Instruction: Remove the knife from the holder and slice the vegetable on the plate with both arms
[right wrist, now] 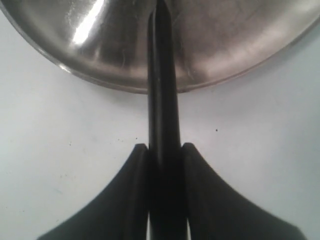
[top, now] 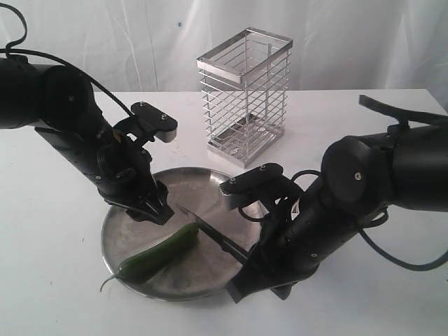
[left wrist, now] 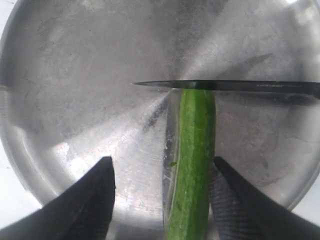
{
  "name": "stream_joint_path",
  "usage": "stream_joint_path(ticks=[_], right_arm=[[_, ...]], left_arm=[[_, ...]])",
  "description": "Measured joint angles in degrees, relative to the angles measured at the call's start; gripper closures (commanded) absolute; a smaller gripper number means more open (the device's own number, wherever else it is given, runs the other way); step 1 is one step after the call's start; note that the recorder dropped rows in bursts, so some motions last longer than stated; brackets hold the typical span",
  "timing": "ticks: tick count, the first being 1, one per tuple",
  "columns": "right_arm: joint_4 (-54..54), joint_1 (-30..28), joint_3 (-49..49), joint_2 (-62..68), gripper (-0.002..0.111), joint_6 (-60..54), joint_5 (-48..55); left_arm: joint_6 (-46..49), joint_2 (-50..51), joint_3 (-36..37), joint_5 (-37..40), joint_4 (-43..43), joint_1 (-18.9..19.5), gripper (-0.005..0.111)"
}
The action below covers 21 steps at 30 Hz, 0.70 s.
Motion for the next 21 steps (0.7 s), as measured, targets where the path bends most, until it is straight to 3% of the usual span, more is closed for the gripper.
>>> stream_joint_path(ticks=[21], right_arm=[[0.00, 0.14, -0.14, 2.47, 0.108, 0.00, -0.18]], left_arm=[[0.00, 0.00, 0.00, -2.80, -1.42, 0.00, 0.056]])
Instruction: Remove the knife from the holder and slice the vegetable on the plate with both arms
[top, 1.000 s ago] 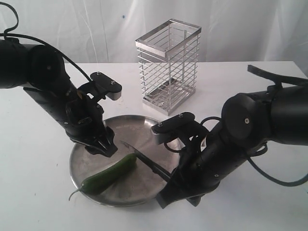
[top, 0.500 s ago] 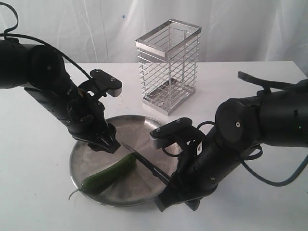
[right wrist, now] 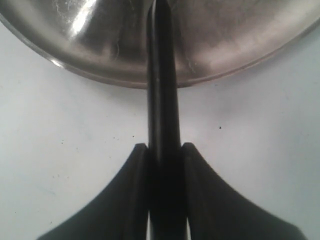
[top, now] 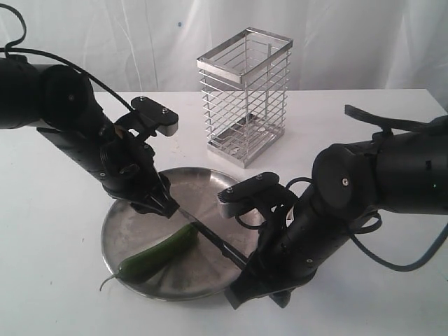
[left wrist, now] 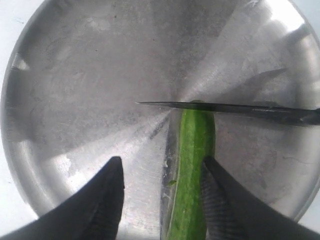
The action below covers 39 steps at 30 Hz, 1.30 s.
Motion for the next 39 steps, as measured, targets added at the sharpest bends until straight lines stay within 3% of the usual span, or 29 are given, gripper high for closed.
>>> stream_joint_path(ticks=[2, 4, 5, 7, 8, 20, 39], right_arm=[[0.00, 0.00, 0.00, 0.00, 0.108, 0.00, 0.00], [0.00, 0.00, 0.00, 0.00, 0.108, 0.00, 0.00], [0.00, 0.00, 0.00, 0.00, 0.108, 0.00, 0.00], [0.00, 0.00, 0.00, 0.00, 0.108, 0.00, 0.11], [0.00, 0.00, 0.00, 0.00, 0.108, 0.00, 0.23], [0.00, 0.00, 0.00, 0.00, 0.108, 0.00, 0.49], [0.10, 0.00, 0.00, 0.00, 0.108, 0.14, 1.70]], left_arm=[[0.00, 0.00, 0.00, -0.31, -1.13, 0.00, 0.059], [0.00, 0.00, 0.00, -1.86, -2.38, 0.00, 0.074], [0.00, 0.00, 0.00, -2.29, -2.53, 0.00, 0.088], [0.00, 0.00, 0.00, -3.30, -3.01, 0.00, 0.103], [0.00, 0.00, 0.00, -3.80, -3.48, 0.00, 0.106], [15.40, 4.74, 0.00, -5.18, -23.16, 0.00, 0.107], [18.61, 10.26, 0.00, -7.12, -25.73, 0.00, 0.107]])
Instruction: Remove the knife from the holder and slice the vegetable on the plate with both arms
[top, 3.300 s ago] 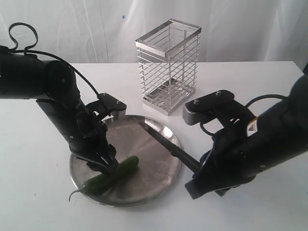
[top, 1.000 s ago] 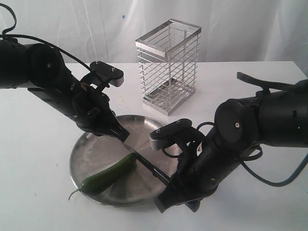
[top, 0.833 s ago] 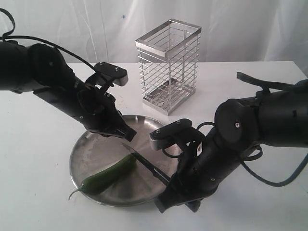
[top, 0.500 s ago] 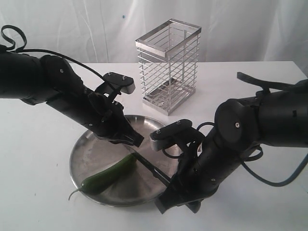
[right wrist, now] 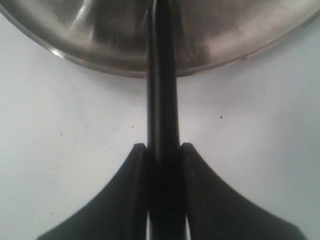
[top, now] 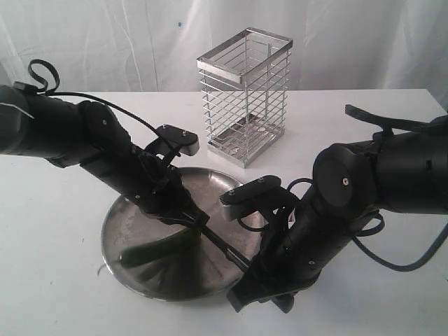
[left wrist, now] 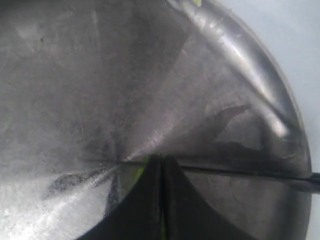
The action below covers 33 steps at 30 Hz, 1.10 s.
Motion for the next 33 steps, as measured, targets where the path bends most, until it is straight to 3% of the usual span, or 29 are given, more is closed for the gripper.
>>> stream_joint_path(ticks=[16, 24, 33], right_arm=[[0.56, 0.00, 0.00, 0.05, 0.108, 0.36, 0.17], [2.69, 0.00, 0.00, 0.05, 0.108, 0.03, 0.66], [3.97, 0.00, -1.09, 0.05, 0.108, 0.03, 2.13]], left_arm=[[0.27, -0.31, -0.01, -0.54, 0.42, 0.00, 0.107], [0.37, -5.69, -0.01, 0.52, 5.49, 0.00, 0.107], [0.37, -4.37, -0.01, 3.60, 8.33, 0.00, 0.107]])
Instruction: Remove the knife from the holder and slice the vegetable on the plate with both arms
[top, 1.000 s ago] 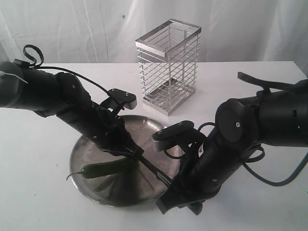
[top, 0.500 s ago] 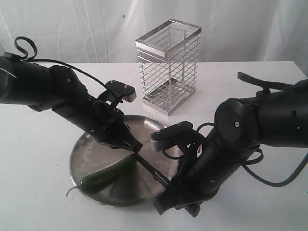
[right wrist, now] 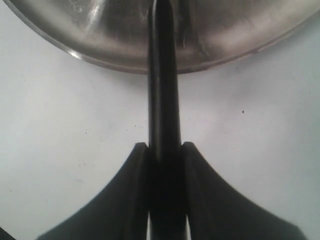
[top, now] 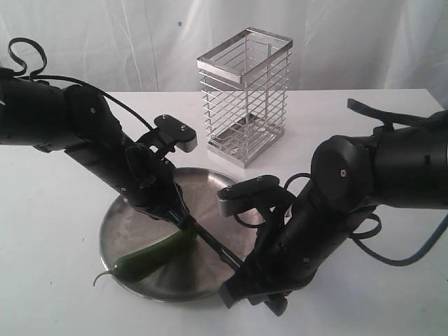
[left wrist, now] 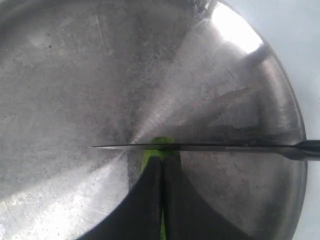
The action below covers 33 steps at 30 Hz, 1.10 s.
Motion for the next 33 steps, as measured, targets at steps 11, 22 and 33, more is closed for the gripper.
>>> stream_joint_path(ticks=[11, 22, 33], right_arm=[[0.14, 1.63, -0.92, 0.24, 0.108, -0.17, 1.03], [-4.28, 1.71, -0.92, 0.38, 0.108, 3.95, -1.15], [-3.82, 1.71, -0.92, 0.38, 0.108, 4.70, -0.81]], left_arm=[[-1.84, 0.99, 0.00, -4.02, 0.08, 0.00, 0.107], [-2.19, 0.99, 0.00, -3.57, 0.08, 0.00, 0.107], [-2.19, 0.99, 0.00, -3.43, 0.08, 0.00, 0.107]])
